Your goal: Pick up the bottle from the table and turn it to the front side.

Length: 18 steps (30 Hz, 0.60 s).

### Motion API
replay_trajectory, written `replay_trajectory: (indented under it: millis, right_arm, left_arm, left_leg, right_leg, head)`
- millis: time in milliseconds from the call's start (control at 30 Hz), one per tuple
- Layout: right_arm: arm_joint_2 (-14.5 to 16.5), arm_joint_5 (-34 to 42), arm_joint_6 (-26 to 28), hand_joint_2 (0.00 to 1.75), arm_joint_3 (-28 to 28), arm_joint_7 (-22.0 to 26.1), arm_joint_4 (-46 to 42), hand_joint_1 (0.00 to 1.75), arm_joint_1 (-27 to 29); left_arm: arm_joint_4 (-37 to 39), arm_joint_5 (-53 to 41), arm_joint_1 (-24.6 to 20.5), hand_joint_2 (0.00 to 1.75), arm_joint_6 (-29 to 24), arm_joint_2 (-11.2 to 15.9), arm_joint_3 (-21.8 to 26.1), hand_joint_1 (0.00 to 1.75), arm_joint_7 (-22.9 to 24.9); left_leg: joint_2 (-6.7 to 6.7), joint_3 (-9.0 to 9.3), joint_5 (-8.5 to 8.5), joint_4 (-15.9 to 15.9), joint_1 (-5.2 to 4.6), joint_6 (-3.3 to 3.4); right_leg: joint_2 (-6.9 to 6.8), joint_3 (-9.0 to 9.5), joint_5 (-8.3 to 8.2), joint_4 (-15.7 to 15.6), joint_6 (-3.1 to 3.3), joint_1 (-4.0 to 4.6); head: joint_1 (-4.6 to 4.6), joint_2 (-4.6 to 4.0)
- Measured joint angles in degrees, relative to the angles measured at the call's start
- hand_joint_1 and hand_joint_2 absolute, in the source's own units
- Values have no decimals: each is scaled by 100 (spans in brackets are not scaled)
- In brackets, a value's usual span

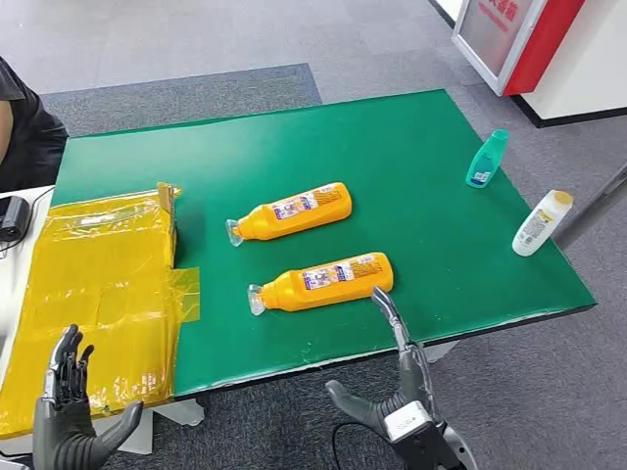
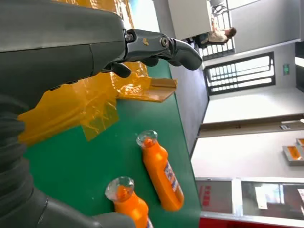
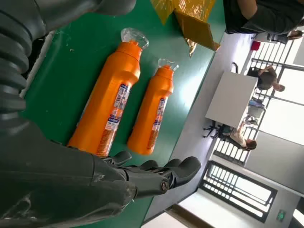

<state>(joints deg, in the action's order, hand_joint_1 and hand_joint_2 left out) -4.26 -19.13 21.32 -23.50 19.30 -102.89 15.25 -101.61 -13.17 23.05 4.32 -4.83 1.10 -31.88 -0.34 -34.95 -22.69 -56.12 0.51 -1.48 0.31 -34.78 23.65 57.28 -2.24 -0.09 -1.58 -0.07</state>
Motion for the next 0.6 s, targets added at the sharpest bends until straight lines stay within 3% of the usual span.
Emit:
replay_trajectory:
  millis: [433,600]
  right_arm:
    - [0,-137,31,175,-50,-8,104,0,-42]
    - [-2,-655,50,175,-30,-410,41,0,-8]
  left_arm:
    - [0,-19,-4,175,401,-338,555,0,4]
    - [2,-82,0,175,523,-457,604,0,100]
  left_leg:
    - [0,-1,-4,0,-1,1]
    - [0,0,-4,0,-1,0]
  right_leg:
    - [0,0,3,0,-2,-1]
    - [0,0,2,0,-2,-1]
  head:
    - [1,0]
    - [1,0]
